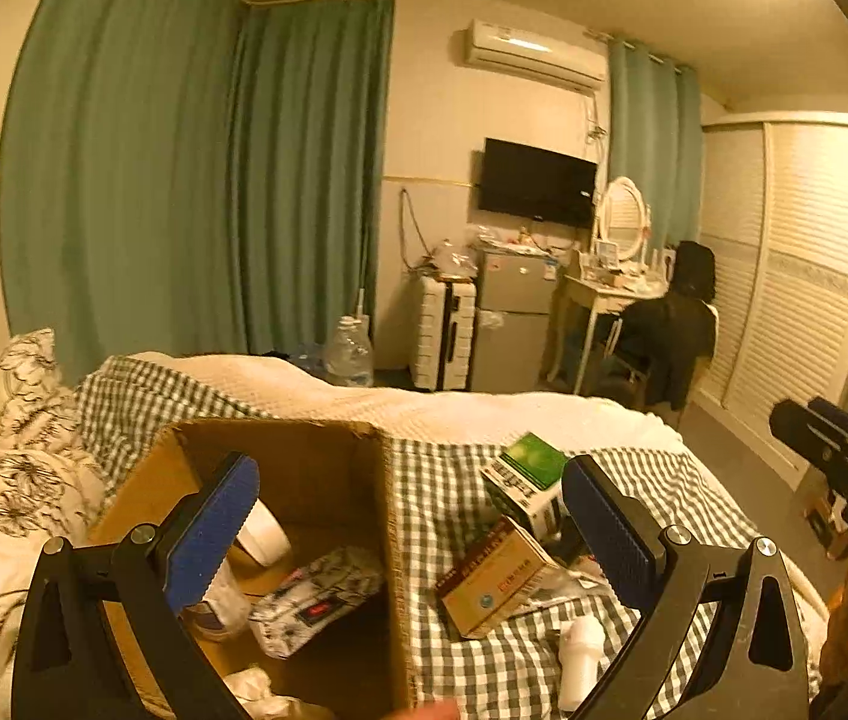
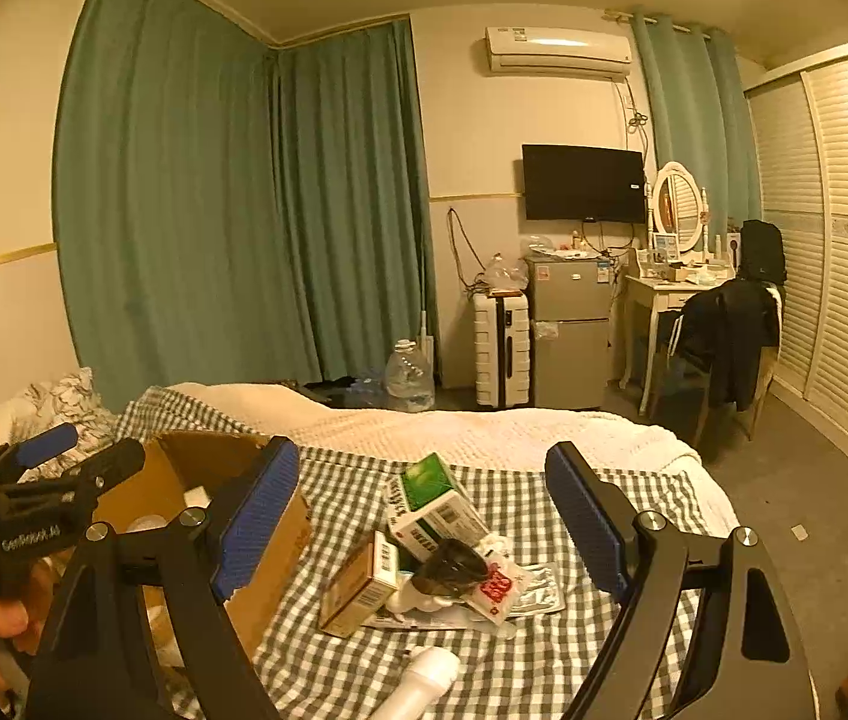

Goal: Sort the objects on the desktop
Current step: 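Move both tools back toward the remaining items on the bedspread, then grasp the brown medicine box with the left tool while the right grasps the white roll-on bottle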

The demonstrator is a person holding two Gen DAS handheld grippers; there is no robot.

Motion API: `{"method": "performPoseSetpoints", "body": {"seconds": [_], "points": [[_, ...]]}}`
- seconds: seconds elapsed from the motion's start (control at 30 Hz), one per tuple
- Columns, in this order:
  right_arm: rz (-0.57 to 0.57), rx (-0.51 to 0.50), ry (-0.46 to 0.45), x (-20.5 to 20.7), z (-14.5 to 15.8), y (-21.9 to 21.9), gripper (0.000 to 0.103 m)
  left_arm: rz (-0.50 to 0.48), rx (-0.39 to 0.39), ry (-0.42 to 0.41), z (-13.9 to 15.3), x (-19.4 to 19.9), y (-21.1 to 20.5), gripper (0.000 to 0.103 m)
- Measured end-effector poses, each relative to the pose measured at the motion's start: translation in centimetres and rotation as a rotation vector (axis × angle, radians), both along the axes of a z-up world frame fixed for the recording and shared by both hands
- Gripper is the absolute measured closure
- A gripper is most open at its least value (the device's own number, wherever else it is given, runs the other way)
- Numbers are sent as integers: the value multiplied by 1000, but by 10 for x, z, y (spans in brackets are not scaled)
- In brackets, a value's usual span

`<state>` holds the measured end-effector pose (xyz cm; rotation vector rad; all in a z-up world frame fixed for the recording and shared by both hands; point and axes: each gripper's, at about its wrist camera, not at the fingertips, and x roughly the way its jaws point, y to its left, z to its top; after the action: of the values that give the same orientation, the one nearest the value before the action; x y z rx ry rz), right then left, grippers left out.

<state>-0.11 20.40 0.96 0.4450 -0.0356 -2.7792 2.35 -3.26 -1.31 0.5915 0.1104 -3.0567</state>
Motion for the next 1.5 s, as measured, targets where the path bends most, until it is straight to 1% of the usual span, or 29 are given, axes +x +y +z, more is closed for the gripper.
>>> {"method": "performPoseSetpoints", "body": {"seconds": [0.17,0.37,0.57,0.67,0.73,0.77,0.87,0.97,1.03,1.07,1.13,1.2,1.3,1.4,1.5], "points": [[-5,-17,-45,-10,-12,13,19,-54,1,-17,-16,-7,19,0],[-6,-23,-119,-26,-29,26,19,-109,-57,-35,-38,-18,49,0],[-12,16,-226,-42,-65,30,19,-143,-131,-94,-68,-36,73,0],[-12,38,-291,-51,-83,31,21,-150,-146,-124,-82,-45,78,1],[-15,54,-330,-57,-92,32,24,-157,-151,-135,-90,-50,80,4],[-14,57,-344,-57,-96,31,24,-160,-157,-139,-93,-53,81,4],[-2,62,-378,-60,-104,31,25,-160,-172,-146,-103,-61,87,4],[22,54,-431,-63,-119,26,25,-149,-182,-160,-115,-71,90,4],[30,76,-457,-66,-129,19,25,-132,-248,-150,-121,-74,97,4],[32,92,-467,-67,-133,16,25,-136,-264,-160,-125,-76,98,4],[28,131,-499,-71,-144,10,27,-142,-247,-190,-130,-81,96,5],[28,143,-535,-75,-154,8,28,-141,-230,-210,-135,-87,94,5],[25,140,-584,-80,-163,10,28,-120,-257,-220,-142,-95,93,5],[52,114,-632,-83,-174,7,28,-115,-269,-240,-151,-102,94,5],[90,136,-669,-85,-185,-5,28,-103,-287,-270,-161,-112,96,5]]}}
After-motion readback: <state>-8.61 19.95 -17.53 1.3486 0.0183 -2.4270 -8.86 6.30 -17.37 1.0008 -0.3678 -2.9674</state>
